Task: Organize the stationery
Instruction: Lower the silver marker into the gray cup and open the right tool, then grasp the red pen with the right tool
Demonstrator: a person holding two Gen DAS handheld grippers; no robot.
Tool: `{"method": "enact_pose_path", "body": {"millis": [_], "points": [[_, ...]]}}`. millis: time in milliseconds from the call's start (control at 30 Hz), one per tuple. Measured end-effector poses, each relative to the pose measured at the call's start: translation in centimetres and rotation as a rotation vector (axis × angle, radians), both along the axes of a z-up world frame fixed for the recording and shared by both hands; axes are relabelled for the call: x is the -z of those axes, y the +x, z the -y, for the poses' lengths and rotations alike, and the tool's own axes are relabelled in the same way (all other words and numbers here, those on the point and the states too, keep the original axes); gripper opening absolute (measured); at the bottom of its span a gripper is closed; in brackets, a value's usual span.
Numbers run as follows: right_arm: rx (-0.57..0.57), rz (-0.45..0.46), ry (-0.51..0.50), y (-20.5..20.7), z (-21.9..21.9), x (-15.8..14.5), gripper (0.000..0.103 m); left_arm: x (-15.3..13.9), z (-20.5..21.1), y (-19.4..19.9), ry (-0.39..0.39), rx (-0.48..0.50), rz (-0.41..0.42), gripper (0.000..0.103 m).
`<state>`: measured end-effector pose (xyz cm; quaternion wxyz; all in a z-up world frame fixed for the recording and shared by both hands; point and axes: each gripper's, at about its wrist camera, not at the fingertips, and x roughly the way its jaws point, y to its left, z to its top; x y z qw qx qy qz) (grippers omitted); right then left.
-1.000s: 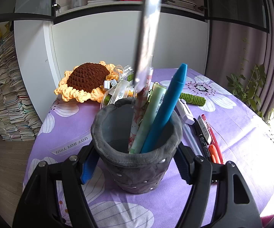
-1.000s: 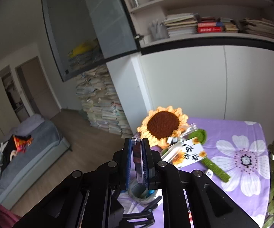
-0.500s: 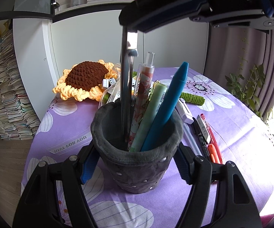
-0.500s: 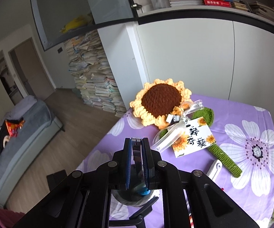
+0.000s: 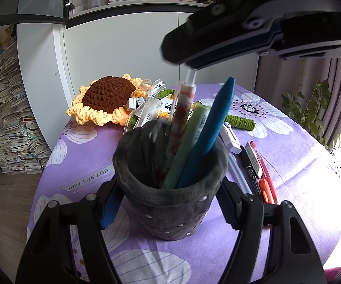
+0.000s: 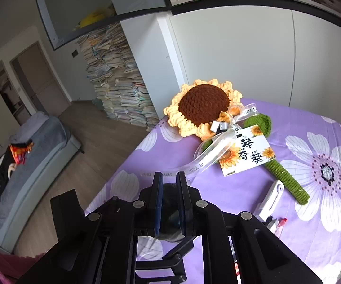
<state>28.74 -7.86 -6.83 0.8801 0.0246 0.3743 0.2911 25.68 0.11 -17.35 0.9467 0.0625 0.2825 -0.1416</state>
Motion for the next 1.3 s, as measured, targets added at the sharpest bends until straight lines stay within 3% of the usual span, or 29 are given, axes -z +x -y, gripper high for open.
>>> {"method": "enact_pose_path", "body": {"millis": [267,433,567,900,1300], "points": [[0.155,0.016,0.013,-1.0,5.5,-1.1,0.012,0.0,-0.1,0.0,-0.002,0.0,-0.001,0.07],[0.335,-0.127,0.0,0.2,10.4,2.3,0.012,0.0,-0.1,-0.1,0.001,-0.001,0.0,0.07],[0.409,-0.264,-0.005,1.5,12.6,5.8,0.012,0.0,-0.1,-0.1,0.005,-0.005,0.002,0.07],[0.463,-0.406,-0.04,4.1,13.6,10.4,0.012,0.0,0.0,-0.2,0.009,-0.006,0.003,0.07],[0.466,-0.434,-0.079,5.8,12.2,11.7,0.012,0.1,0.2,-0.2,0.006,-0.003,0.001,0.07]]}}
